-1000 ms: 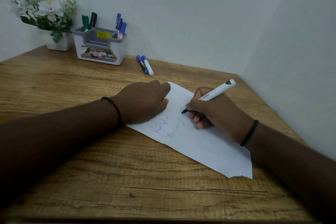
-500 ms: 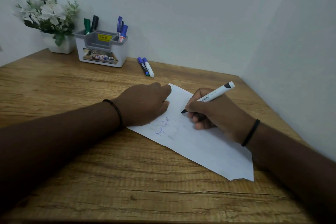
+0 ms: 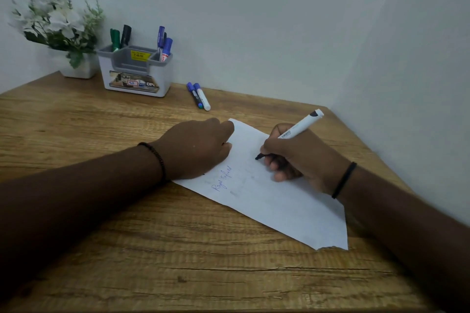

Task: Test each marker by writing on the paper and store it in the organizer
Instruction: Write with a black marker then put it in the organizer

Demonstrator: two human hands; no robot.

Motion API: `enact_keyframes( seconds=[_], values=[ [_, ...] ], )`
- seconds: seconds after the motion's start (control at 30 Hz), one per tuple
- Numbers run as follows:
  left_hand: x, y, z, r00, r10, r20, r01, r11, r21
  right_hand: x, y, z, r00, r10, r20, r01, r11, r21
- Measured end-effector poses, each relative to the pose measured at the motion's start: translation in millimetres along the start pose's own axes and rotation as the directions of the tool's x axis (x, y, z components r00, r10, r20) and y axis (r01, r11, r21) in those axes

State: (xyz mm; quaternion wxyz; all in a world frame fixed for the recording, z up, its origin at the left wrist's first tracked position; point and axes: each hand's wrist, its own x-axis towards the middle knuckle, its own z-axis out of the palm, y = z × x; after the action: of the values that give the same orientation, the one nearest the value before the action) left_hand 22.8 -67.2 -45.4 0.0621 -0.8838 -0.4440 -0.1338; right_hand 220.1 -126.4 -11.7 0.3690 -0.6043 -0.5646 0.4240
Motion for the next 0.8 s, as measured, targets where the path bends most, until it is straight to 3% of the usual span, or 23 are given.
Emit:
enact_keyframes(
  seconds=[0.47,0.57,0.63,0.7,0.8],
  values=[
    [-2.0,1.3,-0.9,1.0,0.013,-0.023,-0.014,1.0,-0.017,6.4,4.1,-1.1,1.0,-0.006,-0.015,0.006,1.0,0.003],
    [-3.8,-1.7,-5.4,0.998,-0.003,-0.055,-0.007,0.982,-0.187,4.1,2.3,-5.8,0.996,-0.074,-0.044,0.079,0.992,0.102],
    [-3.8,-2.3,-12.2,0.986,-0.073,-0.15,-0.02,0.838,-0.545,0.1,0.2,-8.5,0.979,-0.196,-0.057,0.202,0.966,0.162],
    [-1.2,-1.6,-22.9,0.96,-0.212,-0.18,-0.044,0.524,-0.851,-6.0,-3.7,-8.3,0.949,-0.314,-0.026,0.308,0.904,0.296],
    [1.3,0.8,-33.4,0.951,-0.306,-0.047,0.036,0.261,-0.965,-16.7,-10.5,-4.3,0.913,-0.408,0.006,0.37,0.833,0.41]
  ],
)
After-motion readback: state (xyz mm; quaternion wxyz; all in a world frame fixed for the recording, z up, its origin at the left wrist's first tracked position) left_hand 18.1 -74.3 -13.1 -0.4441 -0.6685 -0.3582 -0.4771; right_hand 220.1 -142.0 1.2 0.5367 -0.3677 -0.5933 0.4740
